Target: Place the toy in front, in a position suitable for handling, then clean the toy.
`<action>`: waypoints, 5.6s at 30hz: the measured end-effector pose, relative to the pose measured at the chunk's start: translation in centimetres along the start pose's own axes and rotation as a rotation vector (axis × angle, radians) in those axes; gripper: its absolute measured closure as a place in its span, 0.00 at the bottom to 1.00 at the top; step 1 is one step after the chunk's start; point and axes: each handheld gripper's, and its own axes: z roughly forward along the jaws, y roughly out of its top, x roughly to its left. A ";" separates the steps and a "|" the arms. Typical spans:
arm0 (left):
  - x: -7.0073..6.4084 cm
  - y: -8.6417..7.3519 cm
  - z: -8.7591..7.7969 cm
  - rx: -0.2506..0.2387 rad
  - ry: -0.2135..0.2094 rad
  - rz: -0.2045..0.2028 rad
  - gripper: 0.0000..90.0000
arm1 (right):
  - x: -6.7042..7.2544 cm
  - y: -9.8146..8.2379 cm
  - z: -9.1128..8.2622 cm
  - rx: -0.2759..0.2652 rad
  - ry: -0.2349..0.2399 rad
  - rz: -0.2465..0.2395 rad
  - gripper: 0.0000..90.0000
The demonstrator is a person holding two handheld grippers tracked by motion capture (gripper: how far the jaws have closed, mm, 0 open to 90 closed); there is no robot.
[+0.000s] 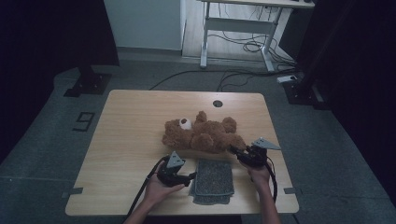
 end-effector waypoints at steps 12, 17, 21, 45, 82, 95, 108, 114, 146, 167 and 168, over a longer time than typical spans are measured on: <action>-4.2 1.1 2.9 0.072 -0.086 0.085 0.19 | -0.1 -0.2 0.0 -0.003 0.015 0.019 0.64; -5.4 1.0 4.3 0.110 -0.081 0.129 0.13 | -0.1 -0.2 0.0 -0.002 0.015 0.023 0.64; -5.8 0.8 5.3 0.147 -0.065 0.152 0.12 | -0.1 -0.2 0.0 -0.004 0.016 0.026 0.64; -4.1 -0.7 4.8 0.092 -0.017 0.166 0.69 | -0.1 -0.3 0.0 -0.005 0.007 0.032 0.63; 4.5 -1.6 -10.8 -0.288 0.080 -0.102 0.83 | -0.3 -0.6 -0.2 0.006 0.023 0.027 0.63; 4.6 6.1 -5.3 -0.256 0.084 -0.027 0.83 | -0.4 -0.8 0.1 0.005 0.039 0.039 0.64; 5.8 5.0 -0.9 -0.132 0.174 -0.008 0.83 | -0.4 -0.7 0.0 0.009 0.042 0.016 0.64; 6.9 3.0 -3.1 -0.132 0.248 -0.019 0.83 | -0.7 -0.9 0.1 0.013 0.055 0.032 0.64; 3.5 8.6 0.7 -0.121 0.147 0.010 0.83 | -0.9 -1.1 0.1 0.024 0.063 0.034 0.64; 5.8 4.2 -1.6 -0.118 0.230 -0.016 0.83 | -0.9 -1.2 0.1 0.036 0.081 0.025 0.64; 5.8 4.2 -1.6 -0.118 0.230 -0.016 0.83 | -0.9 -1.2 0.1 0.036 0.081 0.025 0.64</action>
